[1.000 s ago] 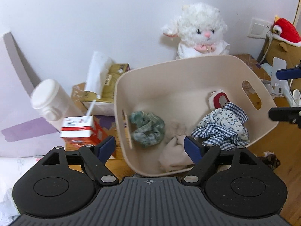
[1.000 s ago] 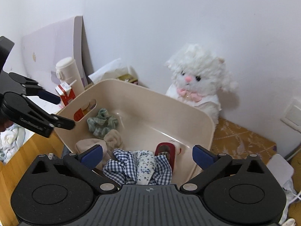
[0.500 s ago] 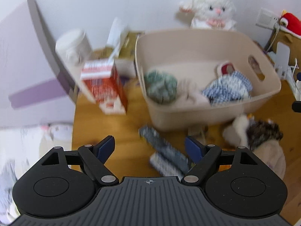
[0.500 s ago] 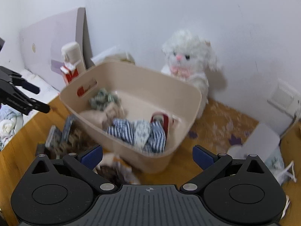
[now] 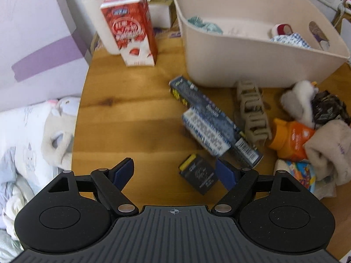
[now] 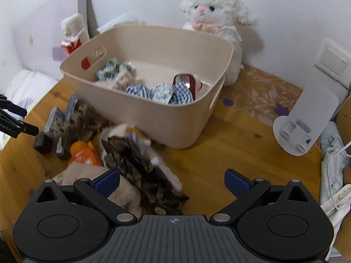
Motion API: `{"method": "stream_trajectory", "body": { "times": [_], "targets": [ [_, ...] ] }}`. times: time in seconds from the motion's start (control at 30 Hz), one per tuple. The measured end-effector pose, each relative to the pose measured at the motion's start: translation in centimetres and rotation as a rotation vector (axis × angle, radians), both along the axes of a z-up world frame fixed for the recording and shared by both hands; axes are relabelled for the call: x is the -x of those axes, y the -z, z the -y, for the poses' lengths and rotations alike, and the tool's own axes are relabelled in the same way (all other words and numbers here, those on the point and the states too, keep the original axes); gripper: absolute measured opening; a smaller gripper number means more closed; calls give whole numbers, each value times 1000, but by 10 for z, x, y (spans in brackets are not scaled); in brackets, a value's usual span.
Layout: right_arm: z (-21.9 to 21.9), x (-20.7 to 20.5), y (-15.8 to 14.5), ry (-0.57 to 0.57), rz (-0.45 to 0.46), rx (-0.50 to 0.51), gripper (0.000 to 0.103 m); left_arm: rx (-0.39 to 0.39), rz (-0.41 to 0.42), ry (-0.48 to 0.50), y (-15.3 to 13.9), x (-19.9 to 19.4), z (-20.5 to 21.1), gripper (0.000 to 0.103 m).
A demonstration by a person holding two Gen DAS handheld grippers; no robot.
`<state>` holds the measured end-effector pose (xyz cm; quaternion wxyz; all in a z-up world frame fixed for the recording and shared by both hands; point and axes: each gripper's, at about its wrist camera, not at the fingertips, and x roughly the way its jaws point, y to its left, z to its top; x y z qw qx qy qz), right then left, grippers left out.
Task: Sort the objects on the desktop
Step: 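Grasp the brown patterned cloth with the right tool while the left grasps the small black box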
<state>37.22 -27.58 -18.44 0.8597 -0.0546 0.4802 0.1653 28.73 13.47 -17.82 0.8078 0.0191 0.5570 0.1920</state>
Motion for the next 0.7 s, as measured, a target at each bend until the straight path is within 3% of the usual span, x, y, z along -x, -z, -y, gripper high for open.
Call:
{"method": "stream_trajectory", "body": {
  "times": [0.4, 0.7],
  "targets": [
    [-9, -17, 27, -40, -75, 4, 103, 115, 0, -156, 17, -4, -11, 83],
    [-22, -34, 43, -82, -117, -3, 103, 125, -65, -171, 31, -9, -12, 83]
  ]
}}
